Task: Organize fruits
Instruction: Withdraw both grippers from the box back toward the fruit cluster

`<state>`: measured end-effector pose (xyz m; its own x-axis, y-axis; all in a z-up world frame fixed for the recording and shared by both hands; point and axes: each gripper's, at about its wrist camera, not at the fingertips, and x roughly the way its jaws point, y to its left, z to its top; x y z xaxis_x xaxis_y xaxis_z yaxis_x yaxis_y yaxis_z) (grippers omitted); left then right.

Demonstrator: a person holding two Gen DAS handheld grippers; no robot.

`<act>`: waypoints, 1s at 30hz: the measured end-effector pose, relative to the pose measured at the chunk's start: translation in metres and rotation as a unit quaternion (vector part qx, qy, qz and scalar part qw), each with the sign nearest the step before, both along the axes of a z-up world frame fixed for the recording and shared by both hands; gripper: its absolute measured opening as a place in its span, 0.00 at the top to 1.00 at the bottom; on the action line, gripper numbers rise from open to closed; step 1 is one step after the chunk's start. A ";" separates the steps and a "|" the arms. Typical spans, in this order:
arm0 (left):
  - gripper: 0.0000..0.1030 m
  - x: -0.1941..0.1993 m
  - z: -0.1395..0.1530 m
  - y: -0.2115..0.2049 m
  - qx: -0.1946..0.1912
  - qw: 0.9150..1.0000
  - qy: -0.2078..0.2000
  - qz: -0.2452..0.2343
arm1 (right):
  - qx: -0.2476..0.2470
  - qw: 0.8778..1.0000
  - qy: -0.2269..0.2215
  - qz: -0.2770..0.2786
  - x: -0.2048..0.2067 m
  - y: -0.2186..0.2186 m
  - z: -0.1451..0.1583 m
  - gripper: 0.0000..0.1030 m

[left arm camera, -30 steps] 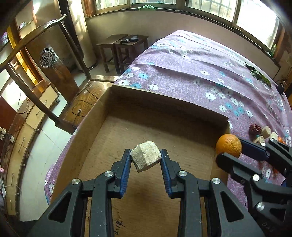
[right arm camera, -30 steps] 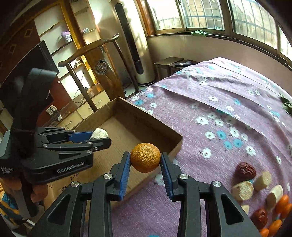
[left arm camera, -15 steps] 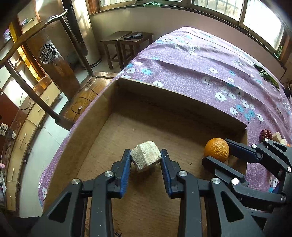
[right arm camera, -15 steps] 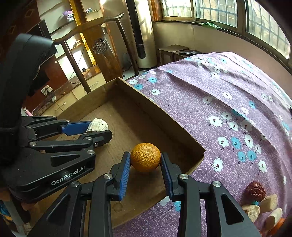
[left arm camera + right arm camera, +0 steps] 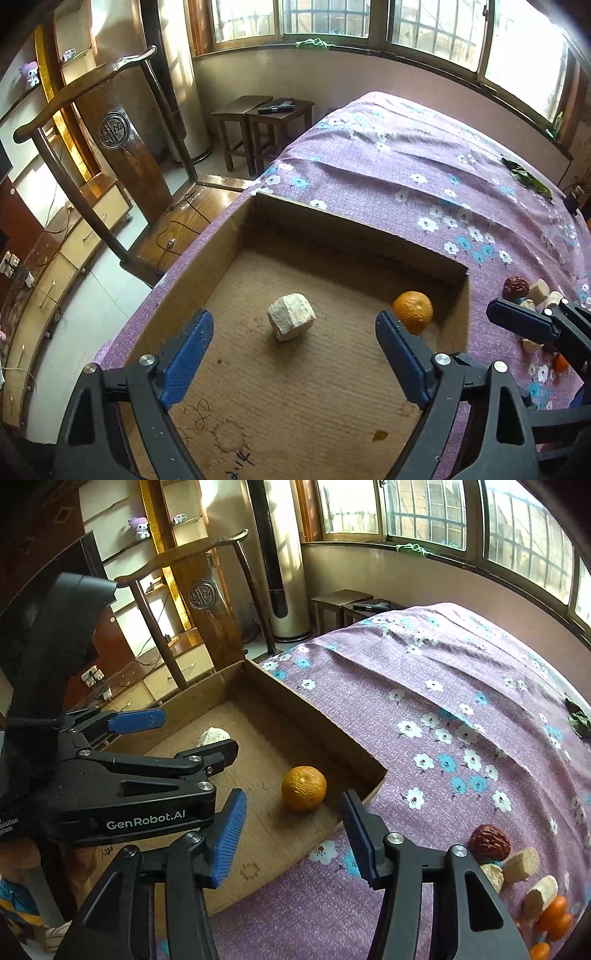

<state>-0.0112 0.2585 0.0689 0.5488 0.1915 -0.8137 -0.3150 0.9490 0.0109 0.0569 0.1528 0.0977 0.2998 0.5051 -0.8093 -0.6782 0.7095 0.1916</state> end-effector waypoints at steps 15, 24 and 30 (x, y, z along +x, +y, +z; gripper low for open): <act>0.13 -0.043 0.031 -0.109 -0.022 0.994 -0.060 -0.084 | 0.026 0.992 -0.040 -0.118 -0.064 -0.117 0.038 0.26; 0.13 -0.036 0.022 -0.166 -0.032 0.987 -0.058 -0.144 | 0.002 0.980 -0.039 -0.193 -0.082 -0.198 0.028 0.24; 0.13 -0.025 0.005 -0.191 -0.033 0.983 -0.037 -0.178 | -0.002 0.974 -0.024 -0.224 -0.083 -0.235 0.012 0.24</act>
<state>-0.0366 0.0671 0.0739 0.6291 -0.0746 -0.7738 0.0386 0.9972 -0.0647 -0.0266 -0.0824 0.1101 0.5265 0.3112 -0.7911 -0.3075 0.9373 0.1640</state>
